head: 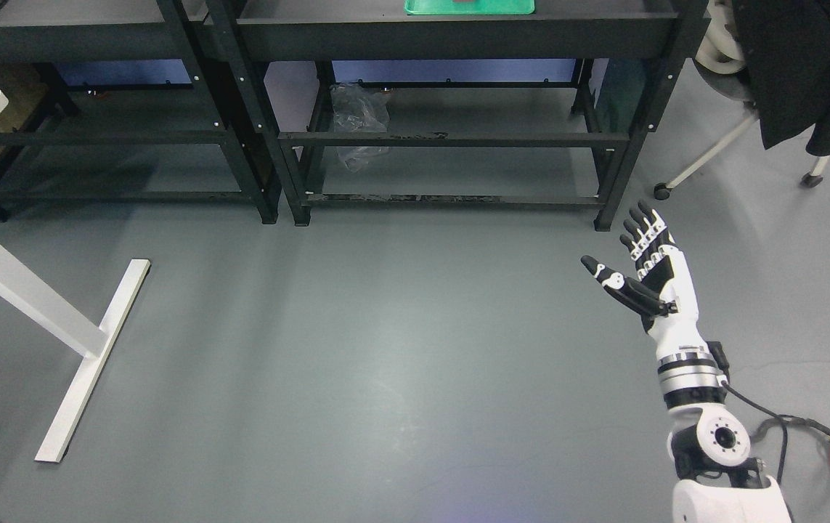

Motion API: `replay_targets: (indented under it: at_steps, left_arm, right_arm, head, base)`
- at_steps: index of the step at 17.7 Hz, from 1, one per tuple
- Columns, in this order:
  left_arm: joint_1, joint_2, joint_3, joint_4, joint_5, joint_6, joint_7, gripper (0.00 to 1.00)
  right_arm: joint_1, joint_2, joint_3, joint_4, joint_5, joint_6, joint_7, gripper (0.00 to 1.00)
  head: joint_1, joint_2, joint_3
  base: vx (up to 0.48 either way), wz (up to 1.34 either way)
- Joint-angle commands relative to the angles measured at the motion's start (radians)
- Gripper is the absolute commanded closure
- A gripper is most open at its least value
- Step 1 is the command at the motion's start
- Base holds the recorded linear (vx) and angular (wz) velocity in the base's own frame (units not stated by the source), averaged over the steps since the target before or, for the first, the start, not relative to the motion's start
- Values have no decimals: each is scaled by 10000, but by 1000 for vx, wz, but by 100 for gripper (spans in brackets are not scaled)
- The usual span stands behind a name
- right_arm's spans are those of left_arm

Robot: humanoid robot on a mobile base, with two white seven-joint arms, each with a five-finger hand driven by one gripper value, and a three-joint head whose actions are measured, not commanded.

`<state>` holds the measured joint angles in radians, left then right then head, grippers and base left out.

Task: Pick pink block from left shelf to tray
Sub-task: 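Raise the right hand while driving toward the shelf with the green tray, then approach the shelf and bring the right hand beside the green tray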

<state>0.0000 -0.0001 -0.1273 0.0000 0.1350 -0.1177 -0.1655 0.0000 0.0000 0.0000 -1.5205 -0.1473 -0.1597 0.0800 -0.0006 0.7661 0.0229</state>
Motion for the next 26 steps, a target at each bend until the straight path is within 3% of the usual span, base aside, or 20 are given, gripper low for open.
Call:
replay_targets:
  at_steps: [1,4,5,8,9,12,15,16,21,26]
  left_arm:
    - [199,176,0,-175,0,-4,-1,0]
    - [199,176,0,-175,0,-4,-1,0]
    - [184,176,0,-175,0,-4,-1,0]
    - [199,176,0,-175,0,-4,-1,0]
    - [199,176,0,-175,0,-4,-1,0]
    - [199,176,0,-175,0,-4,-1,0]
    - [199,176,0,-175,0,-4,-1,0]
    - [199,176,0,-175,0,-4,-1,0]
    - [199,176,0,-175,0,-4,-1,0]
    - [199,176,0,-175,0,-4,-1,0]
  right_arm:
    - [368,-175,184,-135,-91,368,-111,0]
    - [368,-175,184,-272,228,354,-110,0]
    - [368,-175,169,-319,1005,354,-186,0]
    - [352,-175,-46,-731,6319,217,-263,0]
    - [429,-175,0,-885,7232,186,-248,0]
    - [644,-175,-30,-1010,6784,185,-599,0]
    - [644,-175,-107,-1132,6397,-671,-2053,0]
    - [644,-175,-274,-1132,6762,-674,-2499,1]
    - [583,-175,-690,-1132,11270,-277,-3347,1]
    - [583,-175,-385,-1102,11367,93,-3377,1]
  head:
    - [0,0,0]
    - [0,0,0]
    - [0,0,0]
    - [0,0,0]
    - [0,0,0]
    - [0,0,0]
    - [0,0,0]
    - [0,0,0]
    - [0,0,0]
    - [0,0,0]
  base:
    - [113,62]
    - [148,95]
    - [164,120]
    - [169,128]
    - [185,118]
    - [174,113]
    - [129,-17]
    - [132,-105]
    - [117,-118]
    - [131,23]
